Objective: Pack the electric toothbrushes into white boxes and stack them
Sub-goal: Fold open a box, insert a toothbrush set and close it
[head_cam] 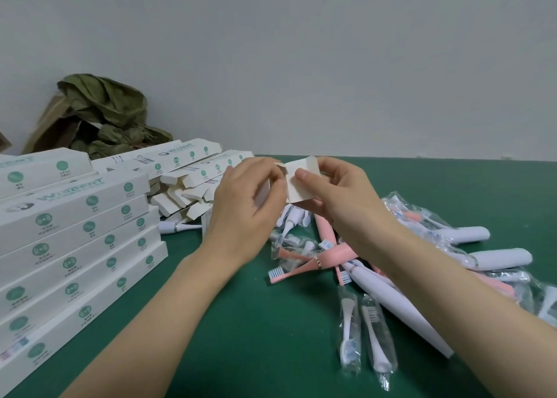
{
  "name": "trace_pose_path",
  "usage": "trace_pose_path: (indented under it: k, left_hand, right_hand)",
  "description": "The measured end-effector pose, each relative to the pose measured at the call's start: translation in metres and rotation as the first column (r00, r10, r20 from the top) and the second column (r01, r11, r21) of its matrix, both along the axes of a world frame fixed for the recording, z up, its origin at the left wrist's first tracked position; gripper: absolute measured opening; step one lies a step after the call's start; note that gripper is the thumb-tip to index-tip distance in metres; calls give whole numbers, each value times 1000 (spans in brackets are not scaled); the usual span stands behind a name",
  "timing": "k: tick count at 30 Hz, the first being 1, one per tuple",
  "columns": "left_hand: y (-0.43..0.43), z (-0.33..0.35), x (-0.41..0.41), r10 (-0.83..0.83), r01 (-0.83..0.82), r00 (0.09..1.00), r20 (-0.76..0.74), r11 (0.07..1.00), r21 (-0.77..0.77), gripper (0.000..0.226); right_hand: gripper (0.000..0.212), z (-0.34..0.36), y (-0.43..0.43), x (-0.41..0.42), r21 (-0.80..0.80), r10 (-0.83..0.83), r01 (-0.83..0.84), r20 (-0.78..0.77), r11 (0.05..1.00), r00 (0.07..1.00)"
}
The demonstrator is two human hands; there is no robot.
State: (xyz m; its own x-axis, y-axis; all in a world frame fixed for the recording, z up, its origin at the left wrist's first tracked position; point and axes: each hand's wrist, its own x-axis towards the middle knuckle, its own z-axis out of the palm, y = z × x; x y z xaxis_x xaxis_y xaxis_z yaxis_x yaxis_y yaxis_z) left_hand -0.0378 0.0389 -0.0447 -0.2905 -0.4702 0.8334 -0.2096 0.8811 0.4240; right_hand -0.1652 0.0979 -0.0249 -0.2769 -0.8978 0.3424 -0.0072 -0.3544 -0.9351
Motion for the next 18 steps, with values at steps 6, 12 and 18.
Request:
trace_pose_path:
  k: [6, 12, 18]
  left_hand:
    - [1, 1, -1, -116, 132, 990, -80, 965, 225, 18]
    - [-16, -6, 9, 76, -82, 894, 442, 997, -6, 67]
    - [-23, -5, 16, 146, -129, 911, 385, 989, -71, 52]
  right_hand:
    - [14, 0, -3, -9, 34, 99, -99, -11, 995, 995]
    - [19, 0, -8, -30, 177, 256, -263, 57, 949, 965]
    - [39, 23, 16, -88, 464, 335, 129, -780, 876, 528]
